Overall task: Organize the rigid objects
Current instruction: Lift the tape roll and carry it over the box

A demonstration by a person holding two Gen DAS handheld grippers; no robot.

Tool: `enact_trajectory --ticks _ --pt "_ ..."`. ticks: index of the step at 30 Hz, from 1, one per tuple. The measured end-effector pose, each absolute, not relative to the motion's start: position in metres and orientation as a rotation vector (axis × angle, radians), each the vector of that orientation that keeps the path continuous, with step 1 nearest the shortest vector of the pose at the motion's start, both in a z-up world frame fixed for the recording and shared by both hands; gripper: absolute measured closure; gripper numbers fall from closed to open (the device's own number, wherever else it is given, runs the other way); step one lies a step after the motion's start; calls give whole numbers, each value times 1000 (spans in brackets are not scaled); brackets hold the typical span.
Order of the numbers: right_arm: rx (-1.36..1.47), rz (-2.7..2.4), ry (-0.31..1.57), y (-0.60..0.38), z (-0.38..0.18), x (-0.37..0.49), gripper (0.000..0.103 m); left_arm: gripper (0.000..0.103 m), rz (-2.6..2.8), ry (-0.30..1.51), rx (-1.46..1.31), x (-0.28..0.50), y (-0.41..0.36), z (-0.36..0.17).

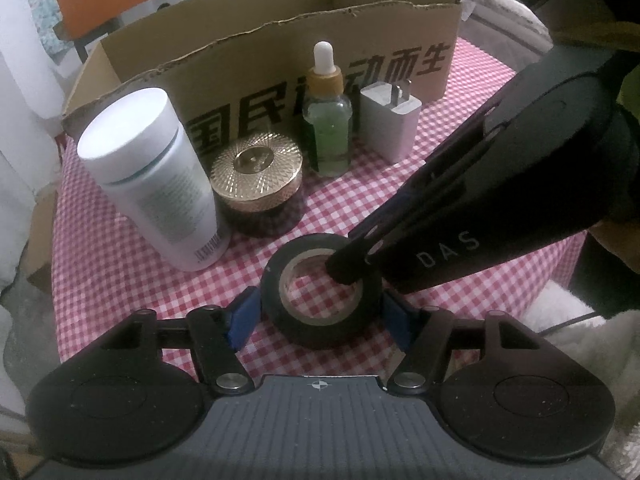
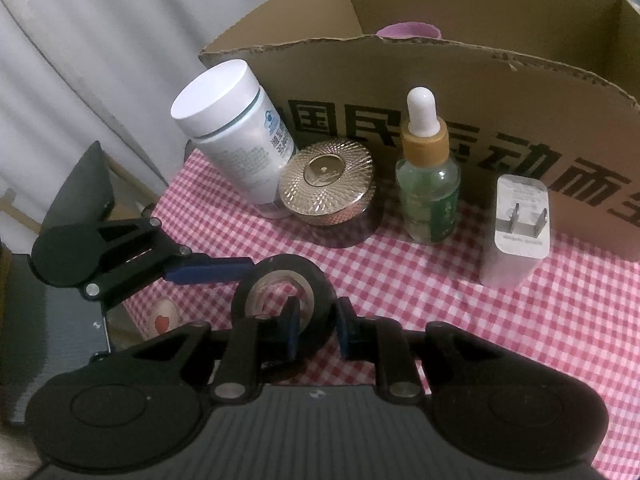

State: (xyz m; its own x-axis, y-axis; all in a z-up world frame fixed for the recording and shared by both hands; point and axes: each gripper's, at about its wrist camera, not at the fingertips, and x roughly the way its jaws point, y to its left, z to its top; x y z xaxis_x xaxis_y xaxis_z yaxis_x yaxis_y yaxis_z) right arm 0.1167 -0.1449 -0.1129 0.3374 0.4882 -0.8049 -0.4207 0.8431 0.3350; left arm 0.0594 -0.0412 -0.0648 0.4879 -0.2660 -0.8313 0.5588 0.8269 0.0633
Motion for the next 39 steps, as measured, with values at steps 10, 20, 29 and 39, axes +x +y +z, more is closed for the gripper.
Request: enact_trajectory --ticks 10,20,29,39 --pt "78 588 1017 -148 -96 105 82 37 -501 880 355 47 -39 -46" --pt "15 592 775 -154 -14 81 82 37 -459 688 367 38 -36 28" --pt "3 606 661 -168 49 121 82 37 -465 632 359 85 -45 81" --pt "121 621 915 -186 21 241 82 37 -521 923 309 194 -58 61"
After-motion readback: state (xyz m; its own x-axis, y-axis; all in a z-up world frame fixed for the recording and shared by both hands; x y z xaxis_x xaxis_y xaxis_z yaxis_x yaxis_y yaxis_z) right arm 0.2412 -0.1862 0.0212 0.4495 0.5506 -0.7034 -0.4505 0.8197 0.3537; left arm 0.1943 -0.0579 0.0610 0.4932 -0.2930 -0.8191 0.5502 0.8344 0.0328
